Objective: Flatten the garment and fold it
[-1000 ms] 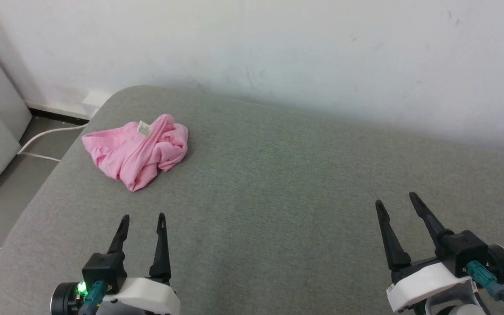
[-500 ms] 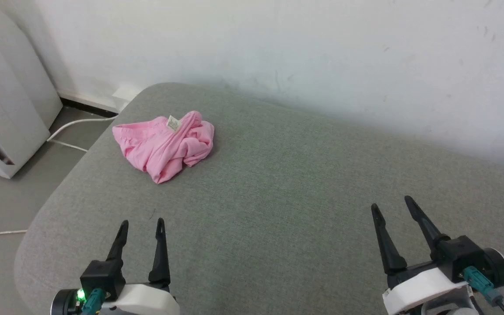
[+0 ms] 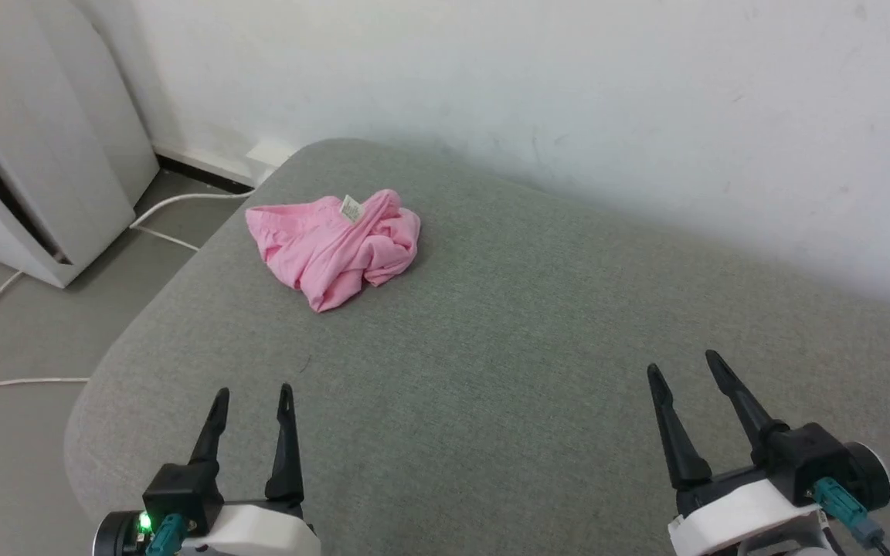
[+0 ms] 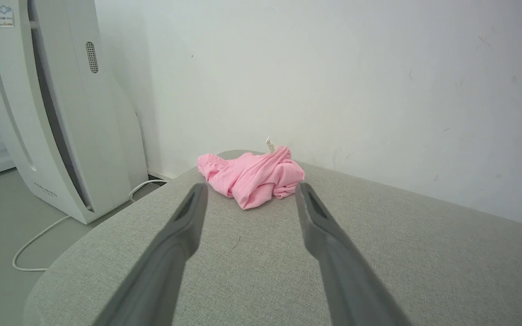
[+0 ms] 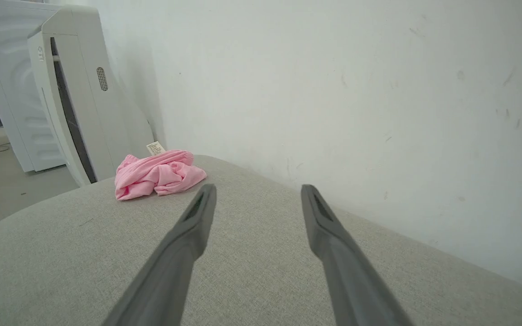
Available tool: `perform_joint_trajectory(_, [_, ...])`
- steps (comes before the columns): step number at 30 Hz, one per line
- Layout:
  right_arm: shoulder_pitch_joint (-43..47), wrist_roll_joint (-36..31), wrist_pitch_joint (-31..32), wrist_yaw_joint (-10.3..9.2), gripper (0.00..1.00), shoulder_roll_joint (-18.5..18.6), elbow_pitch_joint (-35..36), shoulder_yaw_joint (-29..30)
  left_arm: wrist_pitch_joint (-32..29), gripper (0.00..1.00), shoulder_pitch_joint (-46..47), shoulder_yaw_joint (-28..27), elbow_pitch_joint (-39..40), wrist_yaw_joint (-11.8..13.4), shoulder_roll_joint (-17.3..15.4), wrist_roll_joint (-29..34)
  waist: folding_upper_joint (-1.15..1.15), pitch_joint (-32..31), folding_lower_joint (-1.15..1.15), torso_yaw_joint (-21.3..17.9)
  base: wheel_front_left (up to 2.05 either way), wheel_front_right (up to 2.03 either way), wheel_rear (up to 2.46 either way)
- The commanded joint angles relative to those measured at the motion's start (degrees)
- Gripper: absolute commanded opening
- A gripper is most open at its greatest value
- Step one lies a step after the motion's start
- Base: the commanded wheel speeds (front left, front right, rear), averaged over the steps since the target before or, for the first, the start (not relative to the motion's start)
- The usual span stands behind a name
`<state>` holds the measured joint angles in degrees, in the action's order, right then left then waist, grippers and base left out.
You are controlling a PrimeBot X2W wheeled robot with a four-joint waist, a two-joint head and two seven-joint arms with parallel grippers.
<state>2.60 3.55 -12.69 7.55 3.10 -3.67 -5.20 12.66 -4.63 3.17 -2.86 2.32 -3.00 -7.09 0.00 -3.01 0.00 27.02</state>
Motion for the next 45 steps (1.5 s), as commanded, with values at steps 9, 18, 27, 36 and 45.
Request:
perform_joint_trajectory(9, [0.66, 0.67, -1.41, -0.06, 1.00, -0.21, -0.49, -0.54, 1.44, 1.00, -0.99, 0.40, -0.24, 0.42, 0.12, -0.71, 0.00, -0.23, 0.00, 2.79, 0.00, 0.00, 0.00])
perform_joint_trajectory(18, [0.92, 0.58, -2.30, -0.06, 1.00, -0.23, -0.48, -0.45, 2.34, 1.00, -1.38, 0.79, -0.16, 0.73, 0.13, -1.53, 0.00, -0.10, 0.00, 4.67, 0.00, 0.00, 0.00])
perform_joint_trajectory(27, [0.60, -0.23, -2.30, -0.06, 1.00, -0.23, -0.18, -0.80, 2.34, 1.00, -0.95, 1.07, 0.20, 1.31, 0.13, -2.06, 0.00, 1.78, 0.00, 3.41, 0.00, 0.00, 0.00])
perform_joint_trajectory(36, [-0.83, -2.48, -2.30, -0.06, 1.00, -0.23, 0.62, -1.45, 1.67, 1.00, 5.06, 0.11, -2.48, -1.83, -0.96, -2.25, 0.00, 6.02, 0.00, 1.55, 0.00, 0.00, 0.00])
perform_joint_trajectory(45, [-3.27, -6.62, -2.30, -0.06, 1.00, -0.23, 3.31, -2.96, -14.13, 1.00, 24.02, 2.17, -15.63, -7.86, -8.61, -3.58, 0.00, 14.91, 0.00, -4.62, 0.00, 0.00, 0.00])
